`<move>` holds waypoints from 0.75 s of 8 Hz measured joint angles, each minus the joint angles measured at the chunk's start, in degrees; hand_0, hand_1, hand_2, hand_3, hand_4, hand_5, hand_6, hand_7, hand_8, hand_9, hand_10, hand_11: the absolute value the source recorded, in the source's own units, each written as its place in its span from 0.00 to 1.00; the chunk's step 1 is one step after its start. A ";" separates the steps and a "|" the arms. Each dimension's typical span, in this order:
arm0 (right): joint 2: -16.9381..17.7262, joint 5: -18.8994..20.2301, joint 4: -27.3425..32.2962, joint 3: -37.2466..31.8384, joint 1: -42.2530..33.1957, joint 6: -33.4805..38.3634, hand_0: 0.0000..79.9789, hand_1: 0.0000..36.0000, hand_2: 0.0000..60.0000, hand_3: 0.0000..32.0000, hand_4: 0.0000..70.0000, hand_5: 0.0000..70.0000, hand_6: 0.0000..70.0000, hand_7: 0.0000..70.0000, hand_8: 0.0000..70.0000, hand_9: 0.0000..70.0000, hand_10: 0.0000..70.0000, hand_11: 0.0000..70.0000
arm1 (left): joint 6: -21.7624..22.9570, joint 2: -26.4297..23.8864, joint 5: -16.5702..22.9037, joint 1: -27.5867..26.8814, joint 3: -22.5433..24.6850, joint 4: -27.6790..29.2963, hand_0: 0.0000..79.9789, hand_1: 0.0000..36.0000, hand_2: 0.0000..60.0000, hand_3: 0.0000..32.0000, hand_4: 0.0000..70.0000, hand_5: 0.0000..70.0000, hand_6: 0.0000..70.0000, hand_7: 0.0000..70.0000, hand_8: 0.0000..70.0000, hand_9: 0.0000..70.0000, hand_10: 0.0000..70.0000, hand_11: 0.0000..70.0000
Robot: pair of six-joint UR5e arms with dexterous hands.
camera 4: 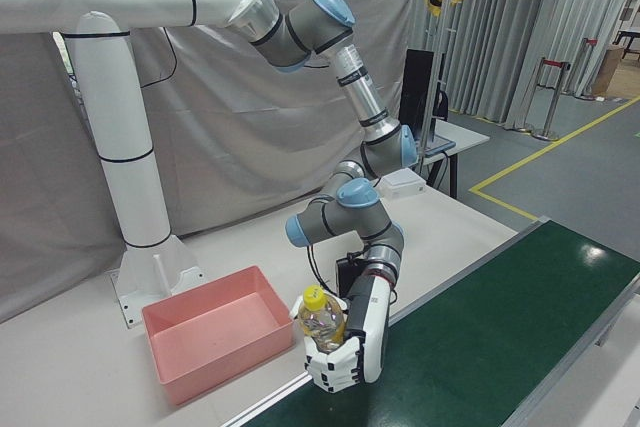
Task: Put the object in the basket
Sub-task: 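Close the left hand fingers around the bottle's upper body, then lift the bottle off the belt and carry it over the pink tray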
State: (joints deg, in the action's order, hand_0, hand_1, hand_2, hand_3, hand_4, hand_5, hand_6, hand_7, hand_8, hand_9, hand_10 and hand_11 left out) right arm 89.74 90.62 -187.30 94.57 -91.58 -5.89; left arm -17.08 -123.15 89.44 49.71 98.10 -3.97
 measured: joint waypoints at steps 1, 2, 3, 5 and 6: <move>-0.01 0.00 0.00 0.00 0.00 0.00 0.00 0.00 0.00 0.00 0.00 0.00 0.00 0.00 0.00 0.00 0.00 0.00 | -0.13 1.59 0.64 -1.38 4.50 -2.13 0.69 0.53 0.81 0.00 0.60 1.00 0.82 1.00 1.00 1.00 1.00 1.00; 0.00 0.00 0.00 0.00 0.00 0.00 0.00 0.00 0.00 0.00 0.00 0.00 0.00 0.00 0.00 0.00 0.00 0.00 | -0.28 3.71 0.92 -3.36 9.25 -4.19 0.70 0.51 0.74 0.00 0.57 1.00 0.80 1.00 1.00 1.00 1.00 1.00; 0.02 0.00 0.00 0.00 0.00 0.00 0.00 0.00 0.00 0.00 0.00 0.00 0.00 0.00 0.00 0.00 0.00 0.00 | -0.50 5.46 0.99 -5.72 12.66 -5.34 0.70 0.52 0.76 0.00 0.57 1.00 0.80 1.00 1.00 1.00 1.00 1.00; 0.07 0.00 0.00 0.00 0.00 0.00 0.00 0.00 0.00 0.00 0.00 0.00 0.00 0.00 0.00 0.00 0.00 0.00 | -1.94 6.86 1.04 -10.10 16.30 -6.21 0.69 0.50 0.74 0.00 0.56 1.00 0.79 1.00 1.00 1.00 1.00 1.00; 0.08 0.00 0.00 0.00 0.00 0.00 0.00 0.00 0.00 0.00 0.00 0.00 0.00 0.00 0.00 0.00 0.00 0.00 | -4.05 7.00 1.04 -12.23 17.90 -7.40 0.68 0.48 0.73 0.00 0.56 1.00 0.78 1.00 1.00 1.00 1.00 1.00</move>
State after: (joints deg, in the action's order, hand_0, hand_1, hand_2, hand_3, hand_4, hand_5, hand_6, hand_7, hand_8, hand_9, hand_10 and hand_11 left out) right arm 89.82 90.61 -187.30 94.57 -91.58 -5.89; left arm -21.13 -116.15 90.48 37.48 116.00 -11.37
